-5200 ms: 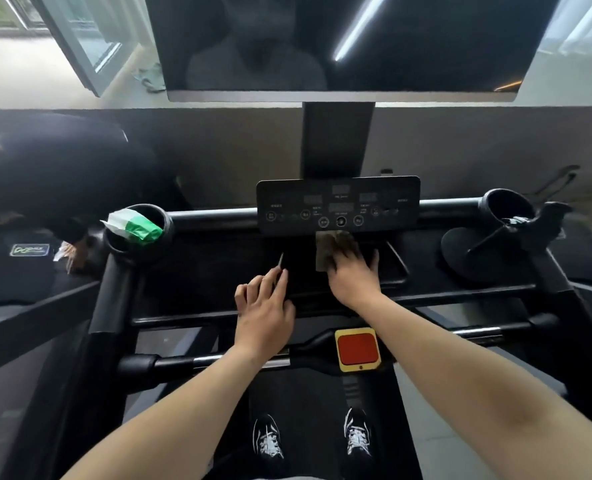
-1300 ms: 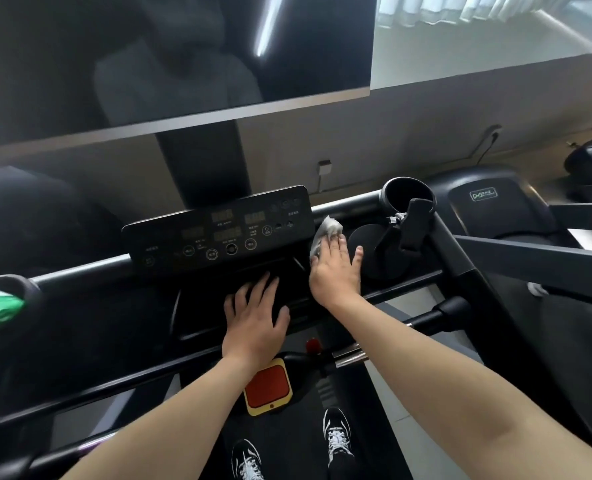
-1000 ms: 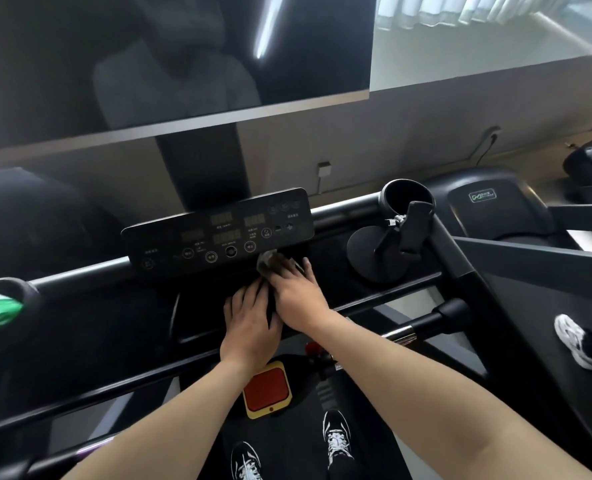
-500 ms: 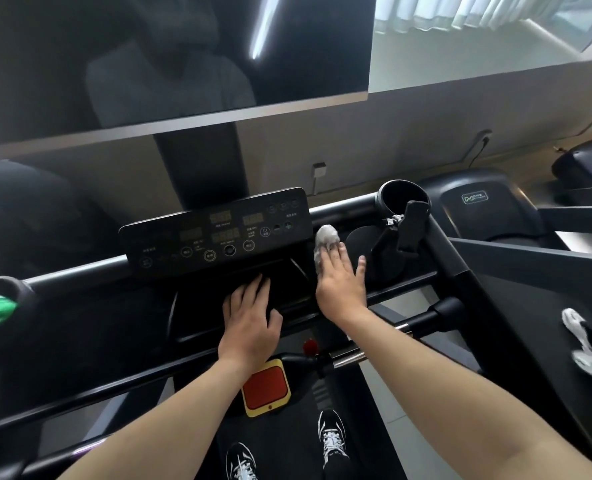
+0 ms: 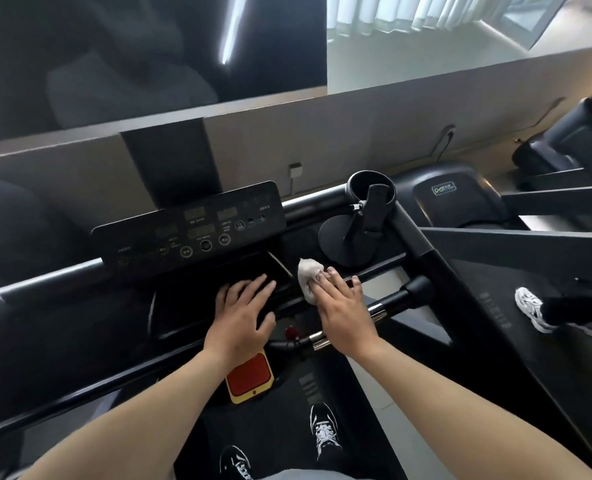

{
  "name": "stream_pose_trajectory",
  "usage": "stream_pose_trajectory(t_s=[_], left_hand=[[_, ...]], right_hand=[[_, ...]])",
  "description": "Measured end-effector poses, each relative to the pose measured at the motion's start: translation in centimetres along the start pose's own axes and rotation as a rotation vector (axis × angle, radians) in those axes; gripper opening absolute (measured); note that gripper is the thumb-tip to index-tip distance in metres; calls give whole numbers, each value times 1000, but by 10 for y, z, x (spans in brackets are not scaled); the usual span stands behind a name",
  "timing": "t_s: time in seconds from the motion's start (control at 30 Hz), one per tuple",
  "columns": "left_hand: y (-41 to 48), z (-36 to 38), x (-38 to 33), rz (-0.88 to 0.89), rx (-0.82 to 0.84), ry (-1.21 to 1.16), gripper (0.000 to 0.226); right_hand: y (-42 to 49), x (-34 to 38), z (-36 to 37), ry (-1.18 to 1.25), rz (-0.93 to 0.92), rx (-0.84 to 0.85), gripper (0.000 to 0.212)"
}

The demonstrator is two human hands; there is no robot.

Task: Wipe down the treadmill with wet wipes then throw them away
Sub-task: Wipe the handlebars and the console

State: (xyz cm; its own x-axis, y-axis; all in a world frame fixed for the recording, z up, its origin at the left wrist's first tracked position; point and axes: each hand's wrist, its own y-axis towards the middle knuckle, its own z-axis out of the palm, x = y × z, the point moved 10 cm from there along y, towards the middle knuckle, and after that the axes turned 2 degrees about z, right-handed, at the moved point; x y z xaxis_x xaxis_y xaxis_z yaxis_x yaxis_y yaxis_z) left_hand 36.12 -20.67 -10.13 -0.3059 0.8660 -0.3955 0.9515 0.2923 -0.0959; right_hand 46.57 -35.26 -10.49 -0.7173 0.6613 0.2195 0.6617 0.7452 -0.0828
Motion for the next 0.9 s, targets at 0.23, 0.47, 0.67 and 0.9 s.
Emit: stream_pose_trajectory(t_s=[0.23, 0.47, 0.67, 0.9], left_hand=[[13, 7, -38, 74, -11, -21, 60], [51, 18, -88, 33, -16, -53, 65], [78, 37, -122, 8, 20, -93, 69], [87, 46, -125, -74, -36, -70, 62]], right_hand=[[-3, -35, -25, 16, 181, -287, 46], [0, -22, -26, 57, -79, -242, 45], [2, -91, -45, -11, 4, -291, 49], [-6, -135, -44, 18, 126, -288, 53]])
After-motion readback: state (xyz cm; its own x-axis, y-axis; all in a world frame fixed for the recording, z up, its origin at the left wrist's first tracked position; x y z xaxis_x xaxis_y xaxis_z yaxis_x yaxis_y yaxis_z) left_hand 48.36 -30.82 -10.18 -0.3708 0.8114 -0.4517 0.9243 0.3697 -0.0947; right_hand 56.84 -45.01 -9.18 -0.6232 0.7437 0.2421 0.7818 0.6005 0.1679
